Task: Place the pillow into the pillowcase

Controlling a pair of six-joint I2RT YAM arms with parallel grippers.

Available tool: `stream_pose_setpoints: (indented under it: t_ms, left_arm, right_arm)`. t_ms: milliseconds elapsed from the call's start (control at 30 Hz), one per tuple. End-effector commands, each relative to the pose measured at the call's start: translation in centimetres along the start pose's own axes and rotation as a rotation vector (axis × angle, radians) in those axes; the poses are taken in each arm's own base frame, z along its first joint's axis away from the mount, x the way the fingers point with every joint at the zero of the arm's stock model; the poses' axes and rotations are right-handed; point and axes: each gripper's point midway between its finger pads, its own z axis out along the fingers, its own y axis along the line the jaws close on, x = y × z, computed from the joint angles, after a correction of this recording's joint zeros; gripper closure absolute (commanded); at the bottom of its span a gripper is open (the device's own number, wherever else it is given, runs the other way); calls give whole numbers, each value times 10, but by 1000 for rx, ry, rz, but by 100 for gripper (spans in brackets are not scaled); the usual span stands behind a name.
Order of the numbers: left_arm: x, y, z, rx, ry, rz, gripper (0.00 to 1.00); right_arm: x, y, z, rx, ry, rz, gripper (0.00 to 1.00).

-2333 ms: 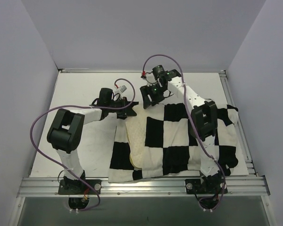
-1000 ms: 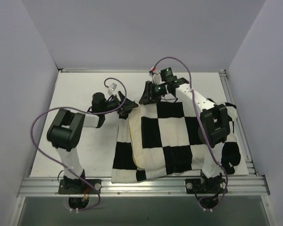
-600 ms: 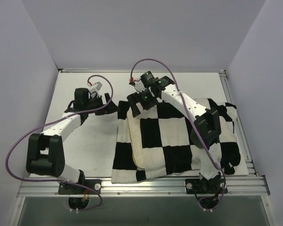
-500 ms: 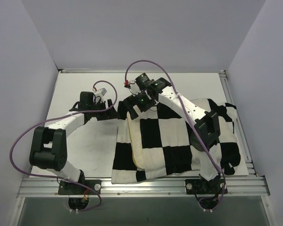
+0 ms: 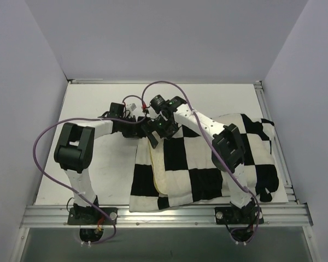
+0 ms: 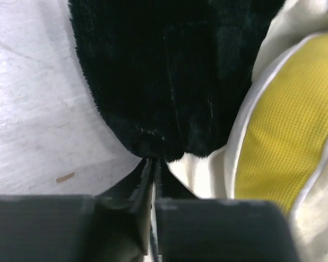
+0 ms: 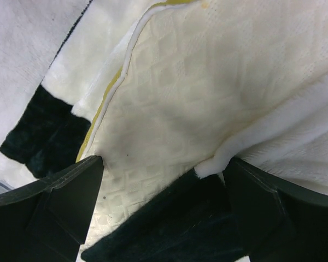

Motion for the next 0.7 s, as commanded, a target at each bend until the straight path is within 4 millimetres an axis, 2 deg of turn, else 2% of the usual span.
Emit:
stream_pose_setpoints:
  t_ms: [0,33,67,133,167,200,233,267,300,333,367,400,433,467,533,567,600,633,667]
  left_arm:
    - [5,14,7,5,42,-69,100]
    - [2,10,1,31,37,-64,100]
    - [-9,12,-17,30,3,-53,100]
    - [-17,14,-40,38,-31,-48,100]
    - [-27,26,-68,10,-68,-40,100]
    - [-32,33,-82,-12,-85,-28,100]
    - [-39,43,-96,-45,-109,-14,100]
    - [-37,51,-108,-96,-106,39,100]
    - [-41,75,-122,-142,-131,13,100]
    - [-41,82,-124,-160,-127,17,100]
    - [-35,88,-121,-167,-99,19,100]
    - [-30,85,-118,-149,-81,18,100]
    - [-29,82,-114,-123,-73,11,100]
    - [-27,76,-108,-84,-60,-6,95]
    - [-28,67,-102,-56,-66,-7,62]
    - [-35,61,-103,-38,-99,1,50]
    - [-40,60,-106,-46,-123,12,33]
    - [-50,55,-110,-43,-166,33,25]
    - [-59,47,-121,-35,-217,46,8]
  right_arm:
    - [7,-3,3,23,34,24,4]
    - [7,-7,5,45,38,20,5]
    - [12,-16,13,78,64,12,6]
    - [26,-45,23,167,112,45,10]
    - [32,-69,21,190,122,96,11]
    - [46,-83,23,216,157,108,12]
    - [51,-92,21,220,167,122,12]
    - [54,-106,12,217,155,159,13]
    - [64,-109,12,208,174,161,13]
    - [63,-108,8,190,165,169,13]
    - [60,-104,0,150,140,155,11]
    - [57,-99,-4,130,125,150,9]
    - [47,-85,-9,58,89,135,7]
    - [39,-78,-19,30,54,118,4]
    - [22,-62,-31,-2,-2,67,2]
    - [7,-53,-43,-20,-47,41,1]
    - [-1,-44,-49,-24,-68,20,1]
    - [-8,-37,-55,-26,-83,7,0]
    - [-19,-33,-67,-13,-96,6,0]
